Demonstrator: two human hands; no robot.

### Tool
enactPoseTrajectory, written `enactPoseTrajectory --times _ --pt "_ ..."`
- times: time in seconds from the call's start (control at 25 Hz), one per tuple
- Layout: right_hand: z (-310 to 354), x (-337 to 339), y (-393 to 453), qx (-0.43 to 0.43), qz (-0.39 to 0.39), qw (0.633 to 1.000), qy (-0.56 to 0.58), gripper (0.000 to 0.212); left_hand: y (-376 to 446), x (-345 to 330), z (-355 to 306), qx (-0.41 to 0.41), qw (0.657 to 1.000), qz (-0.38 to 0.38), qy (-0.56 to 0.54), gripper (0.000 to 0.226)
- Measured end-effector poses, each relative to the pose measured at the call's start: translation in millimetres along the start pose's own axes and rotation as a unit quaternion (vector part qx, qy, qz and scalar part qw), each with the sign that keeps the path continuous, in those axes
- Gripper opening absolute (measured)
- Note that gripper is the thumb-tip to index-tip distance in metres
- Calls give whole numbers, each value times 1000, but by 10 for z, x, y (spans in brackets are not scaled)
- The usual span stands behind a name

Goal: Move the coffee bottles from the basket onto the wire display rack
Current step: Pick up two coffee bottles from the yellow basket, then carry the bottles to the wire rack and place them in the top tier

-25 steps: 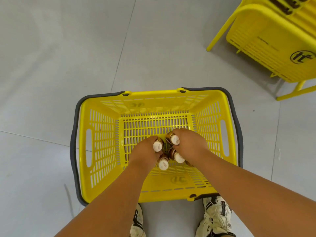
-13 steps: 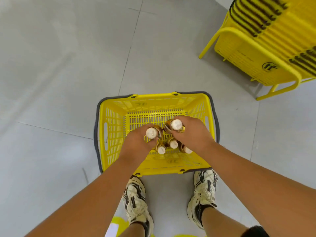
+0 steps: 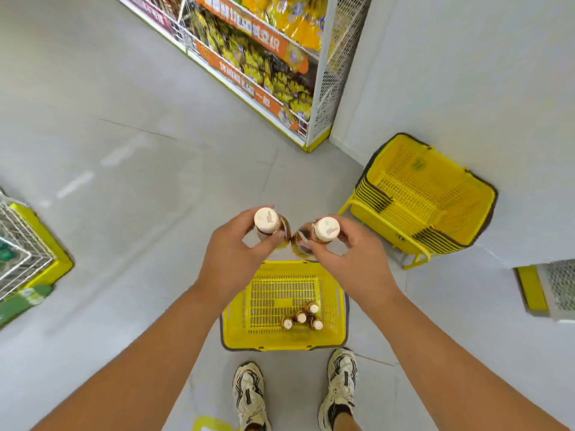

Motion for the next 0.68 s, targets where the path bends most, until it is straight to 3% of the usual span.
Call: enactPoseTrajectory --times 0.36,0.52,0.68 --pt "2256 1134 -395 63 -28 993 94 30 209 1360 -2195 -83 991 -58 -92 25" --pt "3101 1530 -565 123 -14 985 117 31 153 1916 -3006 -120 988 -71 -62 19" --pt "3672 1828 -654 185 23 977 101 19 98 2225 -3604 -128 988 -89 -18 16"
Point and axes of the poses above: each hand's wrist, its own y-axis towards the middle knuckle, its own x-axis out of the back of the hand, z = x × y, the point moved 5 cm from there along y, towards the middle knuckle, and after that the axes turned 9 degrees about -x, right-handed, at the moved point
